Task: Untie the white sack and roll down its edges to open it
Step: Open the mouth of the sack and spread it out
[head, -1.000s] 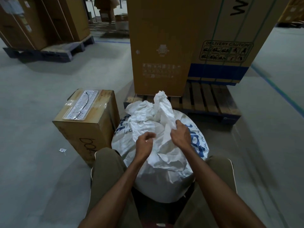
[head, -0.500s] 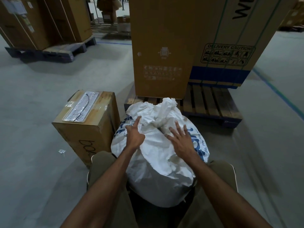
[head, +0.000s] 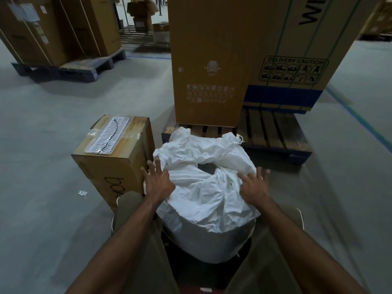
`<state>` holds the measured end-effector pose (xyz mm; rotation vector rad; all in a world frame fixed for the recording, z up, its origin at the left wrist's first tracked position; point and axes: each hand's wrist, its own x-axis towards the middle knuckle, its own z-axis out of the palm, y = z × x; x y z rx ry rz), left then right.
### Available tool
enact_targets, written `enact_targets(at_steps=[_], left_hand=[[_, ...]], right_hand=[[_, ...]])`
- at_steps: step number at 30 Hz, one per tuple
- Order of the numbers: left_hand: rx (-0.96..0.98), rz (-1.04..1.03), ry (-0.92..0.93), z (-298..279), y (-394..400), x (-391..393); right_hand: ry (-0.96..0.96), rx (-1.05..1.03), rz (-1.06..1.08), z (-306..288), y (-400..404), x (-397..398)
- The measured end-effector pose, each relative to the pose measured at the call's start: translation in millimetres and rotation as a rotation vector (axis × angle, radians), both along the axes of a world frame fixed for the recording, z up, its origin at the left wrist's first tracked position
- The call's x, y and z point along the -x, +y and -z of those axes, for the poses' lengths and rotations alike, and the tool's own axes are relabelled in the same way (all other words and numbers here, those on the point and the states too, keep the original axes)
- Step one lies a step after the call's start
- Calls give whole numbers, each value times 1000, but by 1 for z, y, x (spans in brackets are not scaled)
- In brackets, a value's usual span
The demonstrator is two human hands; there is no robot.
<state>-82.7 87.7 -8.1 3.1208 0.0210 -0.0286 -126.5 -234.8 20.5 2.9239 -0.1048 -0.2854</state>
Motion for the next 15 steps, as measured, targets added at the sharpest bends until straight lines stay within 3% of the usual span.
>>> enact_targets(at_steps=[3,6,8,10,15], left_hand=[[-81,43,-230,1,-12,-5],[26,224,-362,1,-28,-23],[145,375,-209,0,-44,-36],[180,493,-19,1,-58,-50],[-41,566,207,19,-67,-70]], right_hand=[[-101,-48,-45,1,20,-8],[-261,-160,-169,6,38,-27],[-311,-300,-231,9,48,-44],[-227,-330,-292,10,59,-63],[25,-179,-303,23,54,-99]])
